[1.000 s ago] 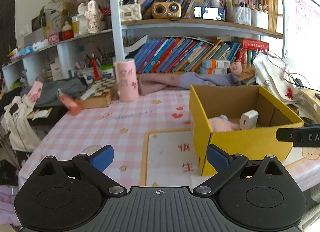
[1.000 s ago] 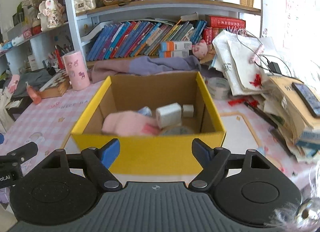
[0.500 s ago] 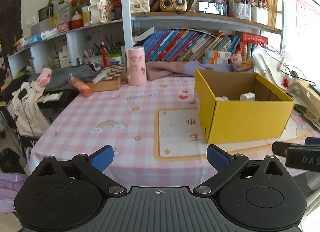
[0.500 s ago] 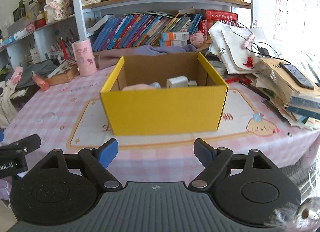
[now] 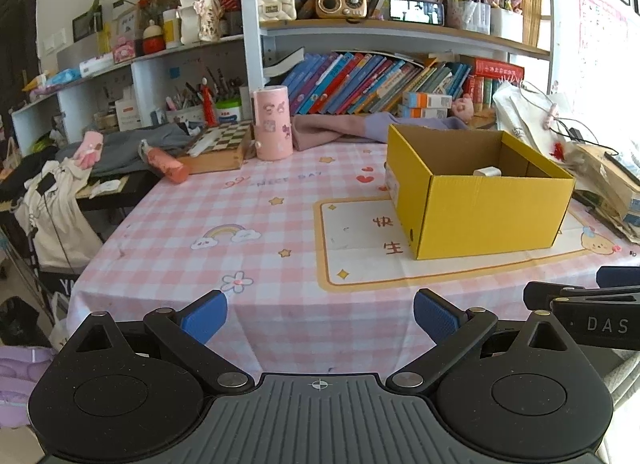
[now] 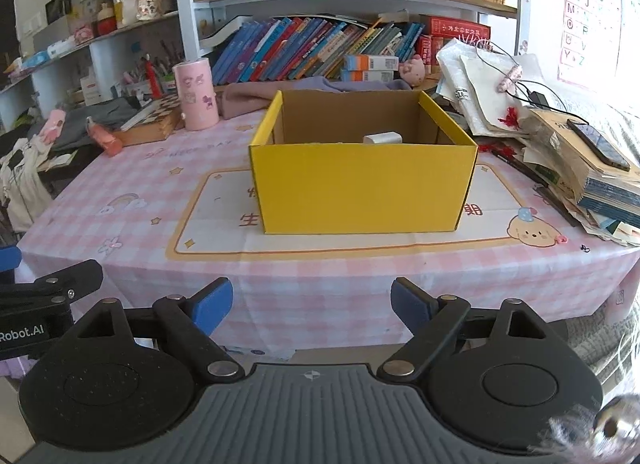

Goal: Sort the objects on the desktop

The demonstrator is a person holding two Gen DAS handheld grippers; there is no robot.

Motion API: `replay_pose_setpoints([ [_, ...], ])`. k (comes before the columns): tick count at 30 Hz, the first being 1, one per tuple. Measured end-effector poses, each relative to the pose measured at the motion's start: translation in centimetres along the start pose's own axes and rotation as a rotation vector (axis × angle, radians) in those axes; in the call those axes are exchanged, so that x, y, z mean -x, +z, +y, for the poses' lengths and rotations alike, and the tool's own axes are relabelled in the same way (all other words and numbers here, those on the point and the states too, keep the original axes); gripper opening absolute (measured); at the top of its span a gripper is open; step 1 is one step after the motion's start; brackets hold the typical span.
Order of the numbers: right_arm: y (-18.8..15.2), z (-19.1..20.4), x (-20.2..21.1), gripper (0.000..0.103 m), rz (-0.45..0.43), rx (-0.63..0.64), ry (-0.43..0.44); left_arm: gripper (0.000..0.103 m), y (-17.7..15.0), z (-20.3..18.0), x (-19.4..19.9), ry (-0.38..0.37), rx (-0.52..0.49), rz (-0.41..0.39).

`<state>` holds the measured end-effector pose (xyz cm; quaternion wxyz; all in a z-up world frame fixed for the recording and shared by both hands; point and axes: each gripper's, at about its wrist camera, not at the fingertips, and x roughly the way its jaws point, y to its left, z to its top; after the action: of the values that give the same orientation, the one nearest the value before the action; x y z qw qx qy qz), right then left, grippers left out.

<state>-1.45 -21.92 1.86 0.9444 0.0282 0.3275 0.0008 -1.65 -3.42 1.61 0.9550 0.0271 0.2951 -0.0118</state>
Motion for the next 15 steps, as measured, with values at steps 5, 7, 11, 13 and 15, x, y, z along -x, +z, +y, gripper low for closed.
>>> replay_pose_setpoints([
  [5, -0.37, 0.55, 0.29, 0.086, 0.004, -0.002, 0.000, 0.101, -0.30, 0.44, 0.17, -0.006, 0.000, 0.006],
  [7, -0.48, 0.71, 0.38, 0.086, 0.006, -0.003, -0.001, 0.101, -0.43, 0.48, 0.26, -0.008, -0.003, 0.006],
  [11, -0.82, 0.92, 0.59, 0.086, 0.010, -0.008, -0.005, 0.101, -0.65, 0.51, 0.41, -0.014, -0.012, 0.008],
  [13, -0.93, 0.93, 0.70, 0.086, 0.012, -0.012, -0.006, 0.101, -0.73, 0.47, 0.44, -0.015, -0.017, 0.009],
  [15, -1.06, 0.92, 0.81, 0.086, 0.014, -0.015, -0.008, 0.101, -0.83, 0.44, 0.46, -0.015, -0.024, 0.012],
])
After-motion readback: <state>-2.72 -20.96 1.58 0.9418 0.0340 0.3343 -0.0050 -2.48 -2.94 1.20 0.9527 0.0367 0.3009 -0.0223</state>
